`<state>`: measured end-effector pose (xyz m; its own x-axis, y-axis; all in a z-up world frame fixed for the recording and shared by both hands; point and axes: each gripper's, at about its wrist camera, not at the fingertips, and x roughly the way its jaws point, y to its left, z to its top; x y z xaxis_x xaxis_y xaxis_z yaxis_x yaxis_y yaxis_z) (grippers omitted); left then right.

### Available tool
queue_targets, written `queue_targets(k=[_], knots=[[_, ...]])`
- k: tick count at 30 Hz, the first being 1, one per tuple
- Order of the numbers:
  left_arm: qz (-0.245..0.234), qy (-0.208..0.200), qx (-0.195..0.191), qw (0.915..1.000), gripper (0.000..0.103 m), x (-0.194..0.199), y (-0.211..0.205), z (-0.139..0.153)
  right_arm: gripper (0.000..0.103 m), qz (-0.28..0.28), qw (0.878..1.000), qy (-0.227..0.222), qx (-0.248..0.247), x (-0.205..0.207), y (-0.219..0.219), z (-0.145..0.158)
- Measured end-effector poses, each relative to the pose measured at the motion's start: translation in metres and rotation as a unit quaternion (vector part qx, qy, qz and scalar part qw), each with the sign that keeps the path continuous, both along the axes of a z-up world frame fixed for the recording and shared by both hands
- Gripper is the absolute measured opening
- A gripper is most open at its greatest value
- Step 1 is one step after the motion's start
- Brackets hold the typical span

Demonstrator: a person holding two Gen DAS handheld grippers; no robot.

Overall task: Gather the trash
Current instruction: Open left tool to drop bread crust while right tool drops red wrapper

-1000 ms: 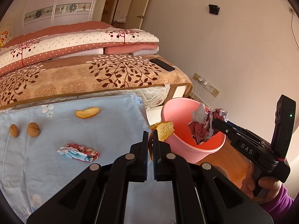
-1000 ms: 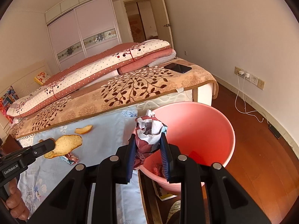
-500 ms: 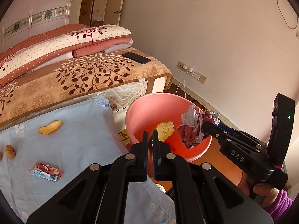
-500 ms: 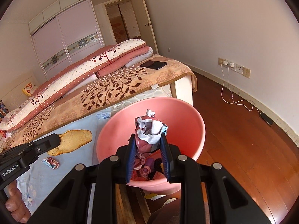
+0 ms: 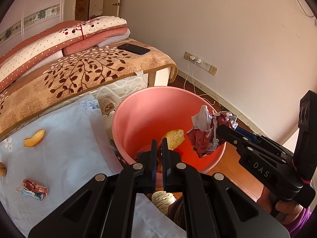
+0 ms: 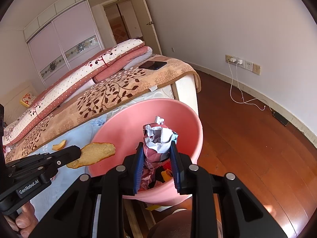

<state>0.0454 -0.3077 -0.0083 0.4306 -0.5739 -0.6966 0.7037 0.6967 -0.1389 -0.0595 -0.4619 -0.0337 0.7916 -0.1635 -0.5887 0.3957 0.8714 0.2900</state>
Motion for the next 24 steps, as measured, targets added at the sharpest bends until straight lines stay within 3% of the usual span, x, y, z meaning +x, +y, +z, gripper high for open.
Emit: queue_targets(k=[9,13,24], knots=[[-0.002,0.013,0.004,0.9999,0.007,0.003,-0.005,-0.003,0.025,0.0,1.0,0.001,0.004,-0.001,-0.002,-0.002],[-0.001,0.019,-0.003,0.9998,0.026,0.003,-0.004,-0.002,0.025,0.0,1.0,0.001,0.006,-0.002,-0.001,-0.001],[0.011,0.023,-0.018,0.9995,0.027,0.001,0.008,0.005,0.028,0.001,1.0,-0.002,0.003,-0.002,0.005,0.002]])
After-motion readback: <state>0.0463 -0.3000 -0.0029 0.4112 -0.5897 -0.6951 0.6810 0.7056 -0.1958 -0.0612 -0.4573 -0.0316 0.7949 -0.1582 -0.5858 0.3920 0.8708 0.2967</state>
